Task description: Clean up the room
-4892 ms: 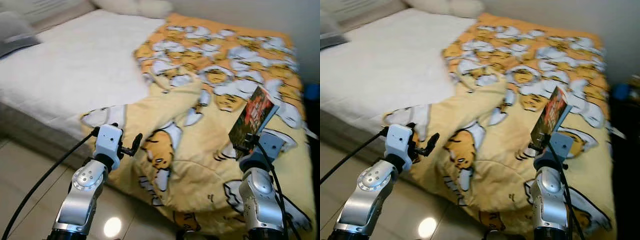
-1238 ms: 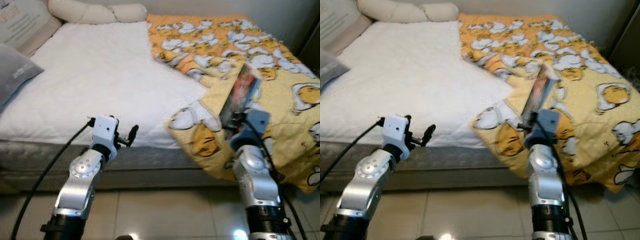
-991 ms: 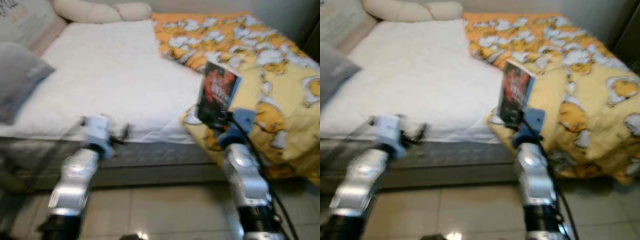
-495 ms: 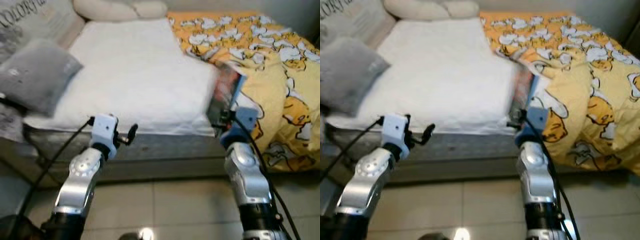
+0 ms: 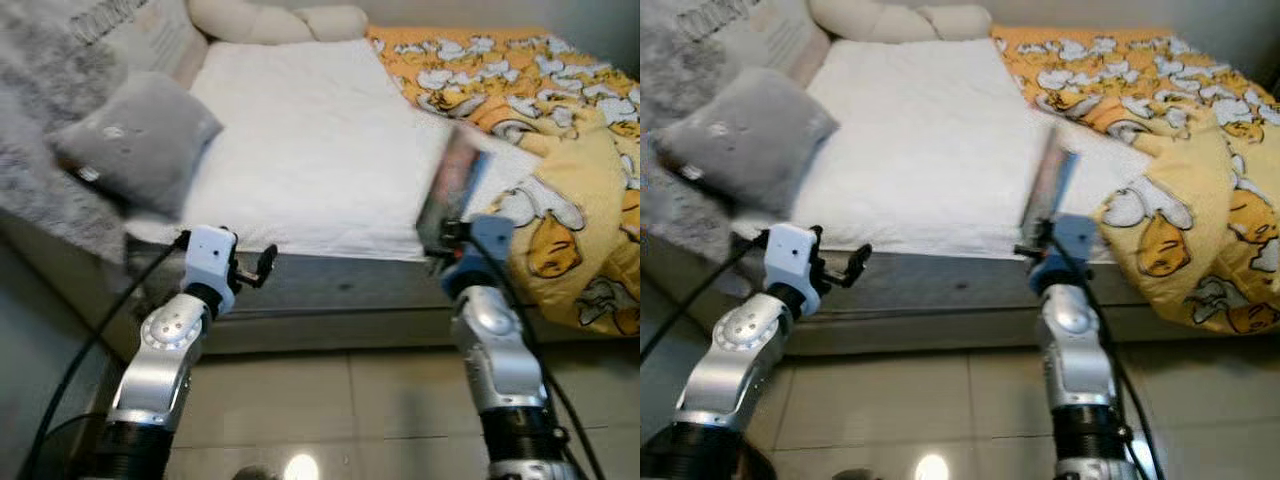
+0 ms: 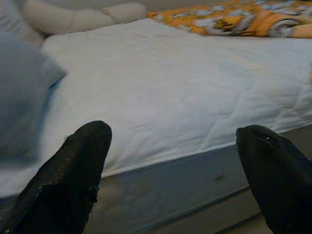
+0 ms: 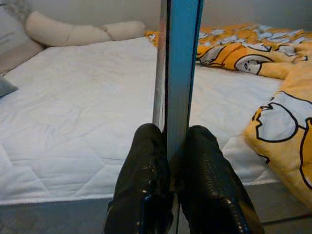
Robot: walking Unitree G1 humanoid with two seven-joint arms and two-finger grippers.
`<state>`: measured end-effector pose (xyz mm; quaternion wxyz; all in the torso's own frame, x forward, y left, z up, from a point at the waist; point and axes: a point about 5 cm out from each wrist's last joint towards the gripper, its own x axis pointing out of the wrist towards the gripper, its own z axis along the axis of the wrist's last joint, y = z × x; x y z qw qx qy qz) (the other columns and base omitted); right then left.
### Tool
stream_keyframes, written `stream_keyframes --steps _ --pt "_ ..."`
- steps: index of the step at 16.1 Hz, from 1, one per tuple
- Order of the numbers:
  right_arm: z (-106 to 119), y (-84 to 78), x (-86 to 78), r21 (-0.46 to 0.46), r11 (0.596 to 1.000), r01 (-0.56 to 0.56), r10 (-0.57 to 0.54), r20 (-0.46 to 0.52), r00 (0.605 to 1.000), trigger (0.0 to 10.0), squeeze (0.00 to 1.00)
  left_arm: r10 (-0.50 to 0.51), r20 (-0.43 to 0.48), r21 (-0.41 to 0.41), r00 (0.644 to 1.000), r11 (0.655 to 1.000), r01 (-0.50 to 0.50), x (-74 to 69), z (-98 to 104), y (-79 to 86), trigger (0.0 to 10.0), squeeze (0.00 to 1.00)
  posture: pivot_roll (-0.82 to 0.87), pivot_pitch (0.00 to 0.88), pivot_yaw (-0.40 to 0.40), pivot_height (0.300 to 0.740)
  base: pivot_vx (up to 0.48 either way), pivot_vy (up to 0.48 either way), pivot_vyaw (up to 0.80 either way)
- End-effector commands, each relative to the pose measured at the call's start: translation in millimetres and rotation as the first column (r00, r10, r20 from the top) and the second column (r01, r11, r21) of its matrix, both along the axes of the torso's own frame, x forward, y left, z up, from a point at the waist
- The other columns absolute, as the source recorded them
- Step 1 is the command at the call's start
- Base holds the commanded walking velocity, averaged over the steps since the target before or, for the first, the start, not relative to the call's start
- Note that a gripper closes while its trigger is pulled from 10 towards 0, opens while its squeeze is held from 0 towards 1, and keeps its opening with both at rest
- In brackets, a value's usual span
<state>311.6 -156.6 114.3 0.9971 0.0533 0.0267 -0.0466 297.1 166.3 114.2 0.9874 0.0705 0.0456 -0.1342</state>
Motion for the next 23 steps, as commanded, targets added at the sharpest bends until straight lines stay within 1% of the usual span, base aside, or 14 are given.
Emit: stream_keyframes --steps 1,3,4,7,10,15,23 --pt "11.9 11.9 3.8 0.010 0.999 -0.050 0.049 0.048 0.998 10.0 0.00 0.048 0.003 -0.014 0.999 0.999 -0.048 2.6 2.0 8.2 10.0 0.00 0.06 0.000 -0.007 0.740 0.000 0.000 0.00" --pt "10.5 15.3 4.4 0.008 0.997 -0.072 0.071 0.038 0.997 10.0 0.00 0.064 0.013 -0.033 0.998 0.997 -0.064 5.8 5.4 10.0 10.0 0.00 0.06 0.000 -0.003 0.740 0.000 0.000 0.00" --pt "10.0 16.7 4.6 0.008 0.997 -0.078 0.077 0.038 0.996 10.0 0.00 0.056 0.019 -0.037 0.998 0.998 -0.055 6.2 6.5 9.8 10.0 0.00 0.06 0.000 -0.003 0.740 0.000 0.000 0.00" --pt "10.0 16.4 4.5 0.014 0.997 -0.081 0.080 0.037 0.996 10.0 0.00 0.064 0.022 -0.054 0.998 0.997 -0.063 5.2 6.4 11.9 10.0 0.00 0.06 0.000 -0.005 0.740 0.000 0.000 0.00" --pt "9.3 17.2 4.8 0.012 0.996 -0.083 0.083 0.031 0.996 10.0 0.00 0.079 0.019 -0.059 0.997 0.995 -0.078 5.8 6.9 15.0 10.0 0.00 0.06 0.000 -0.001 0.740 0.273 0.000 0.00" --pt "9.8 19.5 5.5 0.013 0.995 -0.099 0.099 0.029 0.995 10.0 0.00 0.072 0.019 -0.056 0.997 0.996 -0.071 5.9 7.5 13.2 10.0 0.00 0.06 0.000 -0.003 0.740 0.293 0.000 0.00" --pt "8.7 18.0 6.1 0.011 0.995 -0.100 0.099 0.021 0.995 10.0 0.00 0.081 0.018 -0.059 0.997 0.995 -0.080 7.9 9.3 13.7 10.0 0.00 0.07 0.000 -0.005 0.740 0.314 0.000 0.00"
